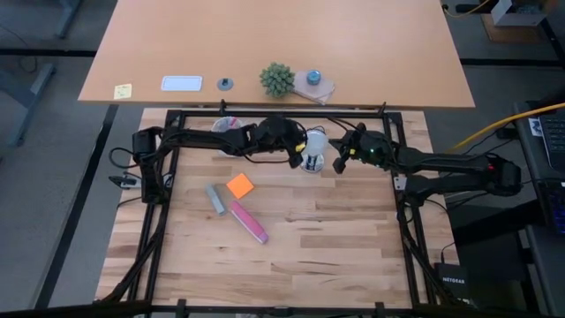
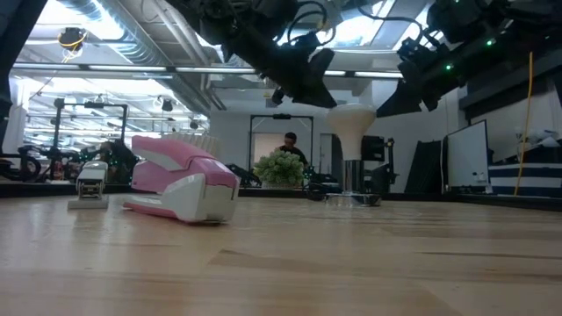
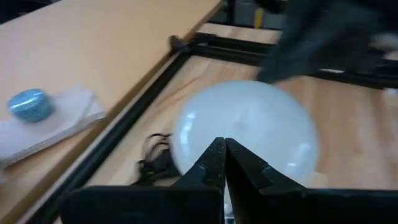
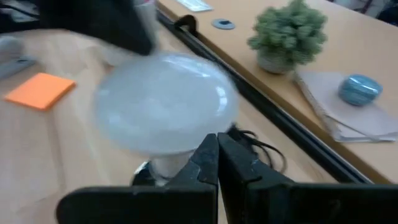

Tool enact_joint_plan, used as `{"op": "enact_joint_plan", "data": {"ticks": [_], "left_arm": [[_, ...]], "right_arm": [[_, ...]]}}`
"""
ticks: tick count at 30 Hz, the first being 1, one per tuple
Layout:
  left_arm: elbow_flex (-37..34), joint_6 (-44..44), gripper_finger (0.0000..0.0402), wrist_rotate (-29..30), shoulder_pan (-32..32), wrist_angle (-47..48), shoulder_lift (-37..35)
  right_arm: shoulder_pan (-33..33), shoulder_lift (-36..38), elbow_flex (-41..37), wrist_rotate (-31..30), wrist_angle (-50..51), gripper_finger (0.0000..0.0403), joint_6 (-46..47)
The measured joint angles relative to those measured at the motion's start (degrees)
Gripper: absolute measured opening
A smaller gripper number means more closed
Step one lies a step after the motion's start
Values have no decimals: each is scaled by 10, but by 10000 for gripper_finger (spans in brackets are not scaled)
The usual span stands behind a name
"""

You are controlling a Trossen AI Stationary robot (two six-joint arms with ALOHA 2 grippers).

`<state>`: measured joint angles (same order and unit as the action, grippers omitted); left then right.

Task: Screw lightbulb
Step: Remove the lightbulb from the lamp

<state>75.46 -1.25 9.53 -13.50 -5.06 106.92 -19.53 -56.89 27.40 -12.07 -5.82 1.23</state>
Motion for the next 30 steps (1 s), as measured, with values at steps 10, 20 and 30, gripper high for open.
{"op": "enact_joint_plan", "data": {"ticks": [10,20,30], "left_arm": [[0,1,0,-8,35,-6,1],[-3,3,0,6,34,-55,5],[-3,13,0,46,12,-108,5]], "right_arm": [[0,-3,0,-10,-10,3,-1],[0,-3,0,-38,-16,3,-11],[1,67,34,-28,22,3,-26]]}}
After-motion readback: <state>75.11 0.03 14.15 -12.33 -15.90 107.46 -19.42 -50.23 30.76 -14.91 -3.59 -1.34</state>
